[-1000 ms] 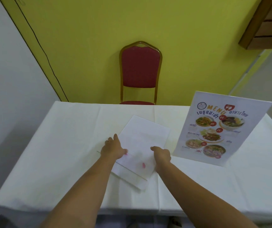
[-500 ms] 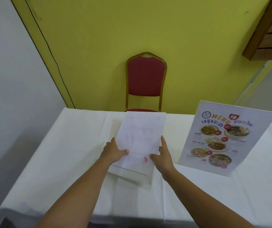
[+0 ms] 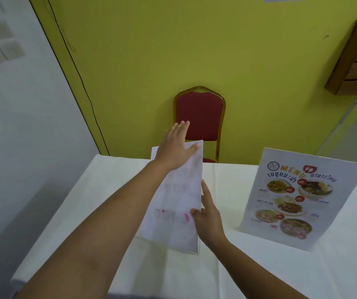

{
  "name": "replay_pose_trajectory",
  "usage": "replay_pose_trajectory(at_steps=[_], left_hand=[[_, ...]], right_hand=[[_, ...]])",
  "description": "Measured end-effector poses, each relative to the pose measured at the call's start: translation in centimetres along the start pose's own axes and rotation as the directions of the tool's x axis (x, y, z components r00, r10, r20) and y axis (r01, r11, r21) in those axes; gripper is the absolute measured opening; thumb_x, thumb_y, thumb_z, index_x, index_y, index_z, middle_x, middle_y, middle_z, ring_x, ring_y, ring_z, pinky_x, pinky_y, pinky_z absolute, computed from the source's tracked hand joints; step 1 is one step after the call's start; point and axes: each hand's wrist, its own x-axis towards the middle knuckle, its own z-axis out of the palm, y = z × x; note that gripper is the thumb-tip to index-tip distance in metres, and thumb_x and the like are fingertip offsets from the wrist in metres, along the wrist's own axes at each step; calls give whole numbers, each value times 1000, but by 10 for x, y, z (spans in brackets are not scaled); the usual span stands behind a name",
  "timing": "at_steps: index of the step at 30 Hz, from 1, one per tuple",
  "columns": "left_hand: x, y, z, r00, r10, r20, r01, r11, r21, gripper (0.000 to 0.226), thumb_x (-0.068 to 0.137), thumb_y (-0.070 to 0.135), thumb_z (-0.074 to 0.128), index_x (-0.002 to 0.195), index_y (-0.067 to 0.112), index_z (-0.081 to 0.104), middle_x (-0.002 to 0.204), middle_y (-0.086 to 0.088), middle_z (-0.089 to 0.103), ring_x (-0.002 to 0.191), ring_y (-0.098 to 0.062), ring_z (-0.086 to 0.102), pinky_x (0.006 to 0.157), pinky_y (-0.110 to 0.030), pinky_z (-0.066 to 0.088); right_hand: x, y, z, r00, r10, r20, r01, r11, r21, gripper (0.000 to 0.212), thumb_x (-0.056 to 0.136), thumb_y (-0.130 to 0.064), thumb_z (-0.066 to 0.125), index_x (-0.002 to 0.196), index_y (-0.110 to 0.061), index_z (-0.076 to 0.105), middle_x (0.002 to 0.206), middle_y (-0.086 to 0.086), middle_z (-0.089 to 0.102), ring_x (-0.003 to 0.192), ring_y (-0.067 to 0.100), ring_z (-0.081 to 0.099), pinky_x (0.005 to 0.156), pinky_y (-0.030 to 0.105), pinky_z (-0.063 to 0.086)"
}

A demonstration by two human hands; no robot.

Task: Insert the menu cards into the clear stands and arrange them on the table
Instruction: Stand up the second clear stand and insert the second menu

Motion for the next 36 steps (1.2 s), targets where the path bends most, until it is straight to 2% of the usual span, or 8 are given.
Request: replay_pose_trajectory(at_steps=[3, 7, 14, 20, 27, 31, 34, 36], left_hand=[[5, 2, -5, 996, 22, 90, -30, 995, 93, 79, 95, 60, 41, 157, 17, 18, 165, -2, 10, 153, -20, 1, 124, -43, 3], [0, 1, -8, 994, -1, 109, -2, 1000, 31, 75, 95, 61, 40, 155, 20, 24, 164, -1, 15, 153, -17, 3, 123, -41, 2], [-7, 18, -38, 1000, -1, 30, 4, 994, -108, 62, 94, 57, 47, 147, 24, 42, 153, 4, 43, 141, -17, 38, 108, -31, 33], [-7, 31, -57, 996, 84, 6, -83, 993, -83, 69, 91, 54, 56, 149, 21, 38, 154, 3, 41, 141, -16, 38, 107, -29, 33], [-22, 22, -75, 994, 39, 98, -21, 984, -176, 73, 90, 51, 61, 152, 25, 32, 160, 3, 29, 147, -15, 28, 112, -31, 28], [-33, 0, -99, 982, -56, 182, 84, 986, -146, 84, 88, 55, 60, 156, 29, 20, 163, 1, 20, 148, -18, 26, 113, -32, 27], [-42, -13, -109, 967, -148, 206, 181, 971, -153, 88, 89, 53, 60, 157, 27, 9, 163, -6, 21, 149, -23, 25, 114, -33, 26], [-47, -21, -113, 956, -190, 224, 239, 946, -219, 88, 92, 47, 60, 158, 24, 6, 163, -8, 20, 149, -22, 24, 115, -32, 25]], right_hand=[[-4, 1, 2, 1000, -20, 7, 20, 999, -27, 73, 94, -14, 49, 149, -46, 14, 139, -22, 47, 110, 16, 63, 83, 32, 57], [-8, -3, 2, 998, -58, 8, 58, 997, -47, 72, 96, -12, 51, 148, -47, 15, 148, -19, 43, 117, 15, 60, 85, 26, 55], [-7, -18, -17, 988, -150, -24, 142, 970, -198, 78, 97, -7, 48, 149, -50, 7, 140, -11, 54, 108, 21, 65, 76, 23, 48], [-6, -30, -32, 980, -185, -77, 152, 936, -317, 72, 100, -10, 42, 150, -48, 7, 145, -6, 51, 107, 25, 63, 79, 28, 46], [-18, -28, -21, 959, -283, -28, 246, 874, -418, 75, 101, -15, 42, 143, -47, -11, 143, -6, 53, 102, 25, 64, 72, 30, 46], [-20, -37, -9, 929, -358, 91, 355, 800, -484, 70, 101, -19, 41, 153, -34, -3, 151, -5, 43, 125, 20, 53, 87, 34, 51], [-20, -41, 8, 903, -408, 136, 421, 773, -475, 62, 103, -16, 38, 155, -27, 5, 160, -8, 25, 145, 16, 28, 108, 34, 38], [-20, -40, 19, 876, -454, 162, 473, 742, -475, 60, 103, -17, 36, 155, -23, 5, 161, -7, 20, 149, 19, 19, 116, 36, 30]])
